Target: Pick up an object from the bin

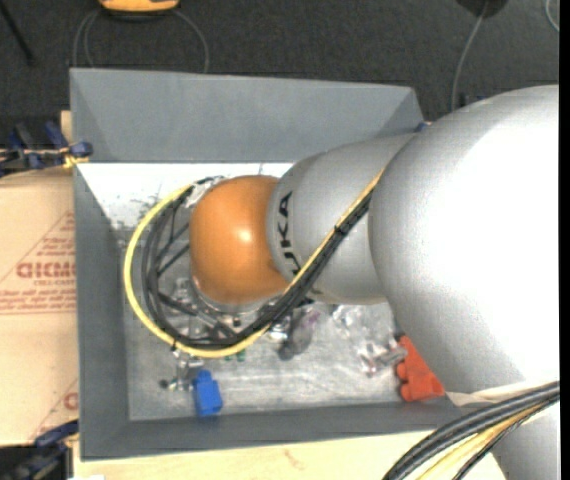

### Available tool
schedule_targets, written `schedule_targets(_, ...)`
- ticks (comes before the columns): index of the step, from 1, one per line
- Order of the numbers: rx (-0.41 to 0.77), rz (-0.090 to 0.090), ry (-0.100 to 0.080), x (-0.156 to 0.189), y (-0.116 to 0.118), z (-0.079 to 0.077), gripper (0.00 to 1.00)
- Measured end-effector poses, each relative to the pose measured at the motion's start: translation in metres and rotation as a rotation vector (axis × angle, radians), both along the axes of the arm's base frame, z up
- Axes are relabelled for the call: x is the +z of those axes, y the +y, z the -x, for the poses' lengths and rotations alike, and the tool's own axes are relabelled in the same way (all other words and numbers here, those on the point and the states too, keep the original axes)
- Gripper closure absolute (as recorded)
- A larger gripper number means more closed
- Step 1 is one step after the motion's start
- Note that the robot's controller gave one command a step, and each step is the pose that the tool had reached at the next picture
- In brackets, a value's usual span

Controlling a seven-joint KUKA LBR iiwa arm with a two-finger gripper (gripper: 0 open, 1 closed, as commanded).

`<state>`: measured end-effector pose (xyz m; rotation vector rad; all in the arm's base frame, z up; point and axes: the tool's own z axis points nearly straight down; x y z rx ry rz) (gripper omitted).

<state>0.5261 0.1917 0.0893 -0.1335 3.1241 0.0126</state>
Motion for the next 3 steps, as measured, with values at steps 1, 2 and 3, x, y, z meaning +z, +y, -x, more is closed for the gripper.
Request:
schedule_targets(1,0.27,0.013,0.013,0.022,-0.05,0.051,0.0)
schedule_targets(2,0.268,0.009,0.013,0.021,-0.048,0.051,1.0)
schedule_targets(3,0.242,0.006,0.005,-0.01,-0.056,0.046,1.0)
